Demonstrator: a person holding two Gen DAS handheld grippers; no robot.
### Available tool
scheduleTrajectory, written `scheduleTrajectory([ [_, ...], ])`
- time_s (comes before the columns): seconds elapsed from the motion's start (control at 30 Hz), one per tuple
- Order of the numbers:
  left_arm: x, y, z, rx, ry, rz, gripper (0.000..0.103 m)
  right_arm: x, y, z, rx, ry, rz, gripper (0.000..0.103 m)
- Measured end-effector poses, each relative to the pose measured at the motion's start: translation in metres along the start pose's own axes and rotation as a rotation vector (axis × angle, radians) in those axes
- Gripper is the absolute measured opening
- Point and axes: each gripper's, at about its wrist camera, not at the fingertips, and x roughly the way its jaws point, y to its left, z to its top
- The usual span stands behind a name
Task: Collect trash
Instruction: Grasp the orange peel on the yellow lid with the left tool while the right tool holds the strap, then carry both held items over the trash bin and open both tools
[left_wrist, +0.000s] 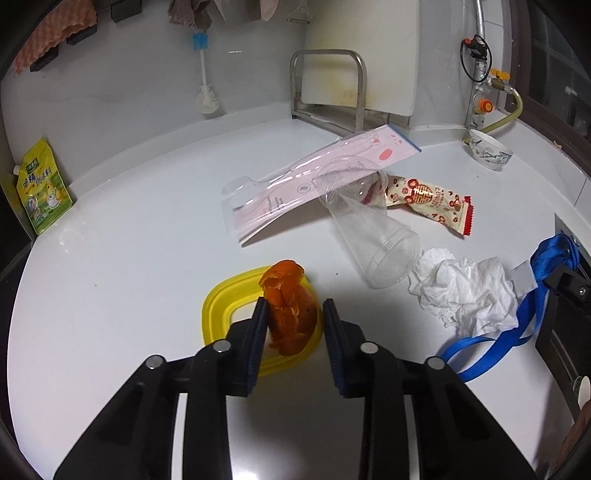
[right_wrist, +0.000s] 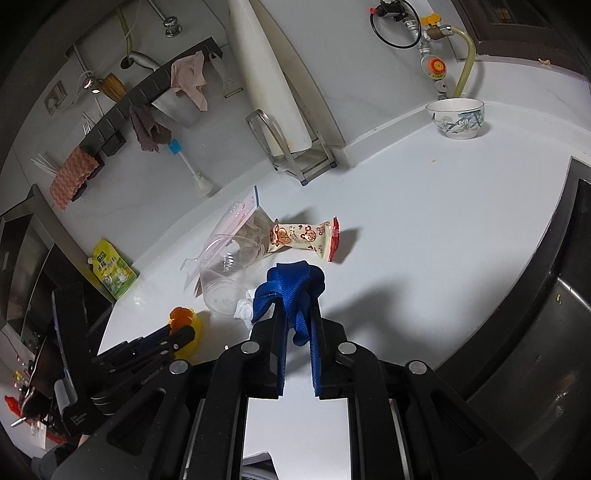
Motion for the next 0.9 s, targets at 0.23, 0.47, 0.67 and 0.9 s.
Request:
scheduleTrajectory([
  [0.23, -0.018, 0.01, 0.004, -0.02, -0.018, -0.029, 0.023, -0.024, 0.005, -0.001, -0.033, -0.072, 0.017, 0.01],
  [0.47, -0.042, 0.019, 0.003, -0.026, -0.048, -0.045, 0.022, -0.046, 0.008, -0.001, -0.028, -0.118, 0.02, 0.01],
  [0.67, -0.07, 0.026, -0.004, -0.017, -0.078, -0.059, 0.022, -0.059, 0.022, -0.01, -0.043, -0.126, 0.013, 0.01],
  [0.9, -0.104, 0.031, -0.031, 0.007, -0.098, -0.07, 0.022, -0.08, 0.043, -0.035, -0.051, -0.13, 0.012, 0.01],
])
